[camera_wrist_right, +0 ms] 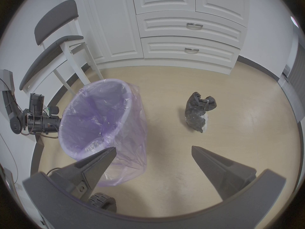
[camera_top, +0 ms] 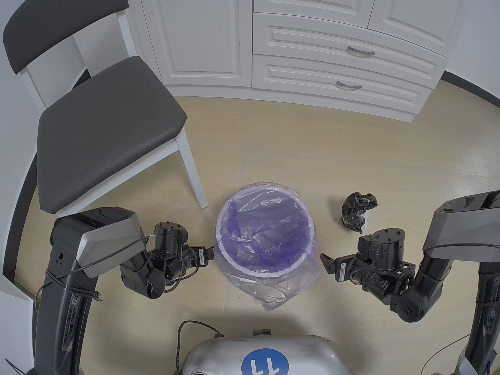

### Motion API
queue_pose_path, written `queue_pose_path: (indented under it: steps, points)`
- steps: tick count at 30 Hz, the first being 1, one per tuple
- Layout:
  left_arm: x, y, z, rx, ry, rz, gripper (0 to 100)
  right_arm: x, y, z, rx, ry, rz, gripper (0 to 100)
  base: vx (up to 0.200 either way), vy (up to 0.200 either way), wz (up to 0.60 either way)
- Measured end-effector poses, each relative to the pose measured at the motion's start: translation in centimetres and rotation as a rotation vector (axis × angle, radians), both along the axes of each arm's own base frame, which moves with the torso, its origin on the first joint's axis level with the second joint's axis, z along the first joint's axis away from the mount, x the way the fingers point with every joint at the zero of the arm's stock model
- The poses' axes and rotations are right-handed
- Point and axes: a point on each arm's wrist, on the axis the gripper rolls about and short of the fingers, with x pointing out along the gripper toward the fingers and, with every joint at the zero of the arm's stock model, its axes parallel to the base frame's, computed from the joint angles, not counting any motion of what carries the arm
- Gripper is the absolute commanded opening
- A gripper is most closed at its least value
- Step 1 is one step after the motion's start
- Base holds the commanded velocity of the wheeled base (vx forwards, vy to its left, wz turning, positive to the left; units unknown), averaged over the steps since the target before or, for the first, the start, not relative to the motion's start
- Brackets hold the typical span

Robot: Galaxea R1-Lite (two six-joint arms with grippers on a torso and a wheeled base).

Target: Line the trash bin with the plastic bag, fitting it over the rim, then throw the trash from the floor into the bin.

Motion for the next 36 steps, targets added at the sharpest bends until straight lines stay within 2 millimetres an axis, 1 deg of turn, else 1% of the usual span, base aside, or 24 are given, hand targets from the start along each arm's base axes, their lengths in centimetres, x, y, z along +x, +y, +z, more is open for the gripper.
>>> queue_pose_path:
  steps: [6, 13, 19, 22, 28, 32, 36]
  points:
    - [-0.1, 0.0, 0.0, -0.01, 0.001, 0.004, 100, 1.0, 1.0, -1.5, 0.022, 0.001, 0.005, 100, 0.0, 0.0, 0.0]
    - [-0.2, 0.0, -0.1, -0.012, 0.001, 0.006, 100, 2.7, 1.1, -3.3, 0.057, 0.012, -0.029, 100, 0.0, 0.0, 0.0]
    - [-0.3, 0.1, 0.0, -0.011, 0.003, 0.007, 100, 4.5, 1.7, -4.1, 0.169, 0.003, -0.072, 100, 0.0, 0.0, 0.0]
    - [-0.4, 0.2, 0.1, -0.011, 0.005, 0.006, 100, 5.5, 1.9, -4.9, 0.201, 0.0, -0.087, 100, 0.0, 0.0, 0.0]
    - [-0.5, 0.3, 0.3, -0.014, 0.004, 0.003, 100, 6.6, 2.0, -7.1, 0.194, 0.022, -0.099, 100, 0.0, 0.0, 0.0]
    - [-0.6, 0.3, 0.4, -0.014, 0.007, 0.002, 100, 7.1, 2.1, -8.5, 0.168, 0.075, -0.106, 100, 0.0, 0.0, 0.0]
    - [-0.8, 0.3, 0.4, -0.013, 0.011, 0.0, 100, 7.8, 2.4, -8.9, 0.161, 0.098, -0.109, 100, 0.0, 0.0, 0.0]
